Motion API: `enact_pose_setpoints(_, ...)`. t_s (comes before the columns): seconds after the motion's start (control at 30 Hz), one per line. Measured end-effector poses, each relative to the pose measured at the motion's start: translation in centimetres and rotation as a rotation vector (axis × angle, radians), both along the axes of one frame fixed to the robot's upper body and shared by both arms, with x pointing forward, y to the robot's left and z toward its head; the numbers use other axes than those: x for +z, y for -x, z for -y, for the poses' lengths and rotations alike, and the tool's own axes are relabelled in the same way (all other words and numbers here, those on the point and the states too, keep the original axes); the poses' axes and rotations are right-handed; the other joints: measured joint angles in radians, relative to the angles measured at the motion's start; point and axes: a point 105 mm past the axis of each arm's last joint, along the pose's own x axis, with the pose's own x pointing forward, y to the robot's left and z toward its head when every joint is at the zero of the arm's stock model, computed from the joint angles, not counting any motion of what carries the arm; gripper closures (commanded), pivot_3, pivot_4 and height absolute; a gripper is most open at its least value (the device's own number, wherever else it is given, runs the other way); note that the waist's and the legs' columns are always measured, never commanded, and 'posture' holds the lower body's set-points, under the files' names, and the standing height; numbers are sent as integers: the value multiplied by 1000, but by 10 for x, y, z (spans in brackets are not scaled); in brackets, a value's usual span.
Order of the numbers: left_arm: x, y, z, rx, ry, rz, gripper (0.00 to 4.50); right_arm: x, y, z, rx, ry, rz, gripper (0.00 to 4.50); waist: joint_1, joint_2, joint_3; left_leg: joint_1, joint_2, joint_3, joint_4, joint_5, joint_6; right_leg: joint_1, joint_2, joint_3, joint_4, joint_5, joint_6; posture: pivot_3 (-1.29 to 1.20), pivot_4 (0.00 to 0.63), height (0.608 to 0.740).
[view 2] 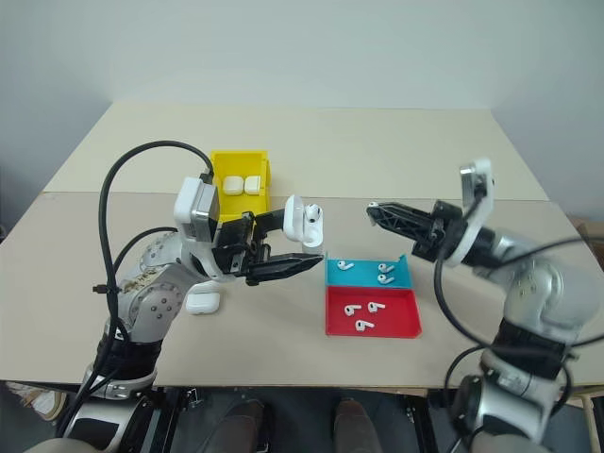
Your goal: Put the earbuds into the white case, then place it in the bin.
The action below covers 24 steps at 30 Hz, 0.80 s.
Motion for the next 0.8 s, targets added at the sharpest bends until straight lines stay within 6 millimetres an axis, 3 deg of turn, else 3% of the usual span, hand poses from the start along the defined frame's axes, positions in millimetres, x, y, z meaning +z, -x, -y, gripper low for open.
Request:
enact_pose_setpoints(0.2, 1, -1, 0, -4, -2, 3, 1737, 8, 26, -27, -9, -167, 68, 3827, -5, 1, 0, 1, 0, 0, 0, 0, 0, 0, 0, 0, 1, 0, 0, 0, 150, 740)
enact_pose_setpoints(0.4, 0, -2, 0, -3, -4, -3, 1737, 33, 40, -33, 2, -249, 173, 3827, -5, 1, 0, 0, 0, 0, 0, 0, 0, 0, 0, 0, 0, 0, 0, 0, 150, 740)
enact_pose_setpoints(0.57, -1, -3, -1, 0, -11, -6, 1737, 43, 49, -37, 39, -230, 203, 3827, -5, 1, 0, 0, 0, 1, 0, 0, 0, 0, 0, 0, -1, 0, 0, 0, 150, 740)
enact_pose_setpoints(0.8, -2, -5, -1, 8, -25, -17, 1737, 35, 60, -55, 105, -146, 179, 3827, -5, 0, 0, 0, 0, 1, 0, 0, 0, 0, 1, 0, -1, 0, 1, 0, 150, 740)
